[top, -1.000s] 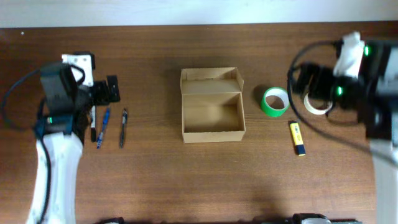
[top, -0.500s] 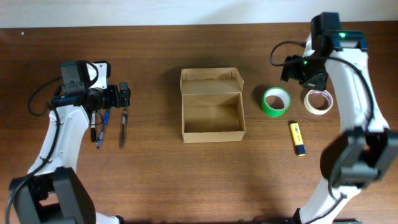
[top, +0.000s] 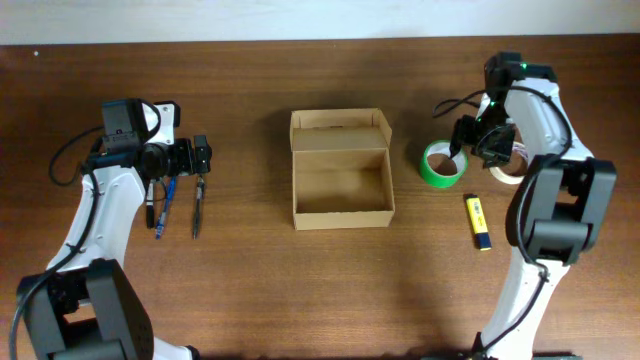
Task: Pack container
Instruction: 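Move the right gripper to the green tape roll and grasp it, then carry the green tape roll into the box and release it, then move the right gripper to the white tape roll and grasp it, then carry the white tape roll into the box and release it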
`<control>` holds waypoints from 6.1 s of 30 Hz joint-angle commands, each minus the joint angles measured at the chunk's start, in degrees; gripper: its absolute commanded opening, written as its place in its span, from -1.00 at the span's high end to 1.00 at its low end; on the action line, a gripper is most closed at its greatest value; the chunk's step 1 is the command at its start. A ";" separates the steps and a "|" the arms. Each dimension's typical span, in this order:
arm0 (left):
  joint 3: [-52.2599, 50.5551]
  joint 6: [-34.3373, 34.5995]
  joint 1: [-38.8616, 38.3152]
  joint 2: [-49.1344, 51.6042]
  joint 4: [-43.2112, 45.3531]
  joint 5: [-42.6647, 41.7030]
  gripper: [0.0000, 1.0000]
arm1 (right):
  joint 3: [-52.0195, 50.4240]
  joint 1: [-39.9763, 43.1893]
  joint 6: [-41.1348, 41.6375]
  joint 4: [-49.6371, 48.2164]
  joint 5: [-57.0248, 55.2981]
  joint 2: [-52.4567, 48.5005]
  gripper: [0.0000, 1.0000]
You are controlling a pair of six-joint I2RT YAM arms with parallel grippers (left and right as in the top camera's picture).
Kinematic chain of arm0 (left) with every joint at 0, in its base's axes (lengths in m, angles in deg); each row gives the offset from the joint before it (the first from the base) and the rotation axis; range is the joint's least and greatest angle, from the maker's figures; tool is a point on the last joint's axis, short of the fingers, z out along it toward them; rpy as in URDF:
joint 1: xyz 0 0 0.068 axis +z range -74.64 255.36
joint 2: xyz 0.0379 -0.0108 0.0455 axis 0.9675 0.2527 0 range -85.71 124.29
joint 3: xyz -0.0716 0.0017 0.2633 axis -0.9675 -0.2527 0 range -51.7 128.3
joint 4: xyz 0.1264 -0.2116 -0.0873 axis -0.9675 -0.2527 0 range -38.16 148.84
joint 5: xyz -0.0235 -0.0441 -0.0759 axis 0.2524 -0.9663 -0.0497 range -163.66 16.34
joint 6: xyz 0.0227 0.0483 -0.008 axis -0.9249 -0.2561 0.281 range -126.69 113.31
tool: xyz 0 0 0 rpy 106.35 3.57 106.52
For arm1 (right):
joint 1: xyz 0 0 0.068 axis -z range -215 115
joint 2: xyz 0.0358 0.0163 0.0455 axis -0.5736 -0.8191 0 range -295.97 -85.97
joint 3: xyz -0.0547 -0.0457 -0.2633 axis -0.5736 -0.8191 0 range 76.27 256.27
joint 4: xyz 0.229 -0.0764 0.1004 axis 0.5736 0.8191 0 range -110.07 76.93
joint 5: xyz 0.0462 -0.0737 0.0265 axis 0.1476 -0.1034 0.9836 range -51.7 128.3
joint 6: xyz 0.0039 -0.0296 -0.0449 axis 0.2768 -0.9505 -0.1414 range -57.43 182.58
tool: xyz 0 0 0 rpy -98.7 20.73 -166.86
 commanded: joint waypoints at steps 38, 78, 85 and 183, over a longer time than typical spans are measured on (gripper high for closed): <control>0.81 -0.92 0.07 0.31 0.11 -1.01 -0.99 | 28.61 -30.10 -33.48 14.12 6.36 9.38 0.92; 0.81 -0.94 0.07 0.31 0.11 -1.01 -0.99 | 25.00 -37.46 -30.47 14.82 -0.39 -2.43 0.36; 0.81 -0.92 0.07 0.31 0.11 -1.01 -0.99 | 25.00 -34.40 -26.56 14.73 -8.17 14.27 0.22; 0.81 -0.92 0.07 0.31 0.11 -1.01 -0.99 | -0.31 -39.82 -45.09 -7.37 -5.33 20.11 0.92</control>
